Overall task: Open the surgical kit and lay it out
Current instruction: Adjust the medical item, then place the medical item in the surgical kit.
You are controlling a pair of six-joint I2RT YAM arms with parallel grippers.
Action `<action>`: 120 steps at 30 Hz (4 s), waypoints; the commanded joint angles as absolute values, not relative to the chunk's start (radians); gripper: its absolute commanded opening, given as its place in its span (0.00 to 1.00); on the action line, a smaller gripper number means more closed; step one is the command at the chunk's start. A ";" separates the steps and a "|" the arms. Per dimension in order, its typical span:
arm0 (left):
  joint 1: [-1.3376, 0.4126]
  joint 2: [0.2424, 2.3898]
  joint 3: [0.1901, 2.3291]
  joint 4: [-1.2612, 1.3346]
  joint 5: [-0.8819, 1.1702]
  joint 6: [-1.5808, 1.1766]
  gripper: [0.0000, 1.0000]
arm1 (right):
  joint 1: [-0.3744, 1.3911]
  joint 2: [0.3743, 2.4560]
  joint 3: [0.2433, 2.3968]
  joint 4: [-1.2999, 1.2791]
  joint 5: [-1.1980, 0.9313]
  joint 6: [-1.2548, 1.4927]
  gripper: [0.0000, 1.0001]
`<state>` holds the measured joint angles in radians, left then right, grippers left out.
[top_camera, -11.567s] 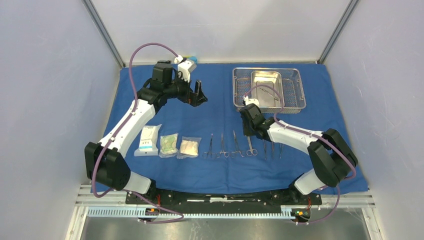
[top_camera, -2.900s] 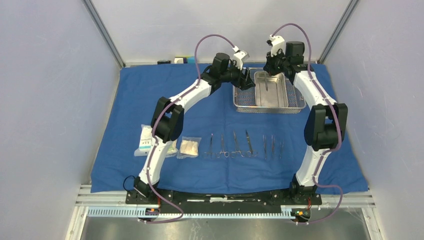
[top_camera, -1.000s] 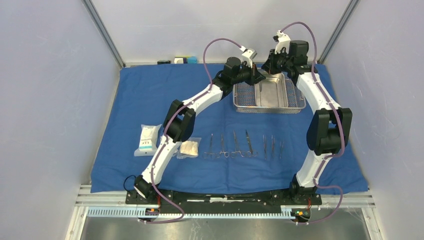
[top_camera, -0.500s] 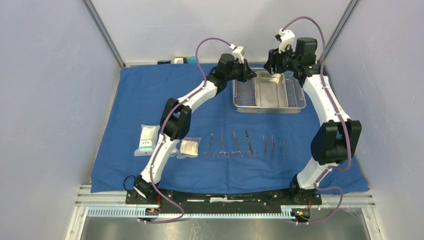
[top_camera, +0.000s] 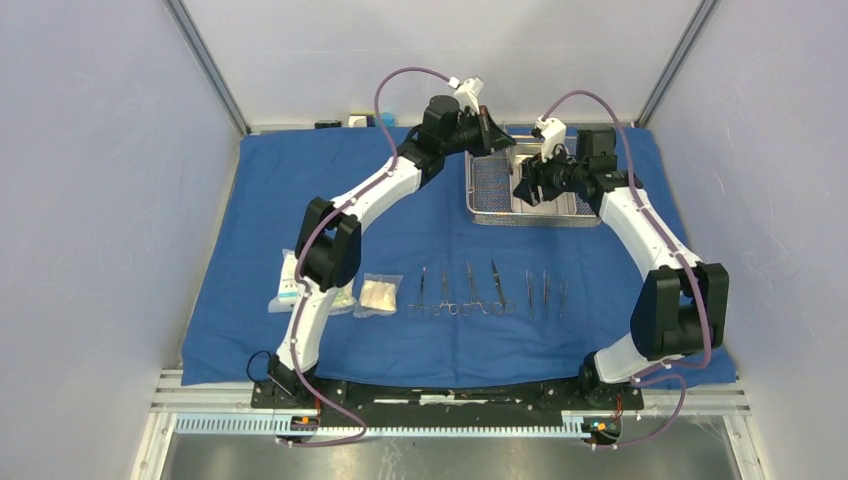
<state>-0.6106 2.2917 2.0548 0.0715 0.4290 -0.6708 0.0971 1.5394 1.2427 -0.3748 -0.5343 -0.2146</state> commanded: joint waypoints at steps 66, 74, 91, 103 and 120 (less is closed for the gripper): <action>-0.735 2.180 1.937 0.103 0.435 -0.734 0.37 | 0.114 1.366 1.037 -0.215 -0.381 -0.106 0.05; -0.698 2.153 1.936 0.065 0.450 -0.699 0.74 | 0.097 1.313 0.996 -0.252 -0.317 -0.136 0.04; -0.553 1.832 1.627 -0.074 0.456 -0.426 0.83 | -0.145 0.976 0.654 -0.517 -0.173 -0.228 0.04; -0.553 1.726 1.471 0.072 0.442 -0.492 0.82 | -0.203 1.109 0.724 -0.644 -0.169 -0.345 0.07; -0.548 1.729 1.504 0.054 0.406 -0.470 0.81 | -0.286 1.301 0.776 -0.724 -0.211 -0.428 0.09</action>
<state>-0.5510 1.7348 1.4544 0.0311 0.4168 -0.4961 -0.2836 1.2858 0.7502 -0.7124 -0.2047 -0.4175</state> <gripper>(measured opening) 0.815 0.199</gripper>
